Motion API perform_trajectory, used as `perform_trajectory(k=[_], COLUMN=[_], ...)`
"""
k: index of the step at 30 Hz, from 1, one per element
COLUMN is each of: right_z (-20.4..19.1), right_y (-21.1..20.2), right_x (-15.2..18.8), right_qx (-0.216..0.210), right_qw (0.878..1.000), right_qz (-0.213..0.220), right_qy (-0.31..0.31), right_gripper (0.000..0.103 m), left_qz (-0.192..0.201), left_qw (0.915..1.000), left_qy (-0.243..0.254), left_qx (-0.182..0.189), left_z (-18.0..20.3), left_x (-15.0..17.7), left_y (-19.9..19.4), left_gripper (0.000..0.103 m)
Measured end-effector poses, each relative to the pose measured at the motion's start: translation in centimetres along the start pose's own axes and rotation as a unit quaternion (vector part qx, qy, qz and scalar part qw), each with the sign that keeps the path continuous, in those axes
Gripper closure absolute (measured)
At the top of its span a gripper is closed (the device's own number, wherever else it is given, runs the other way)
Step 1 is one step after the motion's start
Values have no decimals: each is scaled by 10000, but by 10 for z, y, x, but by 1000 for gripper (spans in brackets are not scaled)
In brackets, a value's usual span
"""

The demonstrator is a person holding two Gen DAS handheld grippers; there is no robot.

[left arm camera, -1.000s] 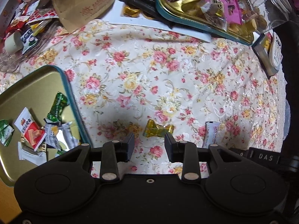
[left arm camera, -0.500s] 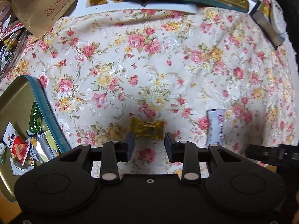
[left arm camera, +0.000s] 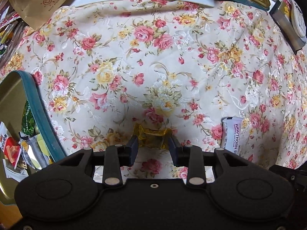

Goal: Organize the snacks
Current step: 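Grasp the gold-wrapped candy with the left tool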

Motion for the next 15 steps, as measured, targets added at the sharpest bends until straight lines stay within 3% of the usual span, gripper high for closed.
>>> perform_trajectory(k=[15], right_z=[-3], right_y=[4], right_x=[2], right_qx=[37], right_qw=[10000], right_qz=[-21], right_qy=[-80], right_gripper=[47], left_qz=[42], left_qw=[9995], left_qy=[218], left_qx=[-219], left_z=[13], left_x=[1], left_y=[13], left_gripper=[59])
Point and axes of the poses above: each gripper's, at about its wrist camera, not at the fingertips, and y roughly the way its jaws point, z to its right, x to its underside, the point moved 1 cm from there along y, roughly the way its jaws point, and after that the axes turned 15 degrees about z, right-handed, at the moved point
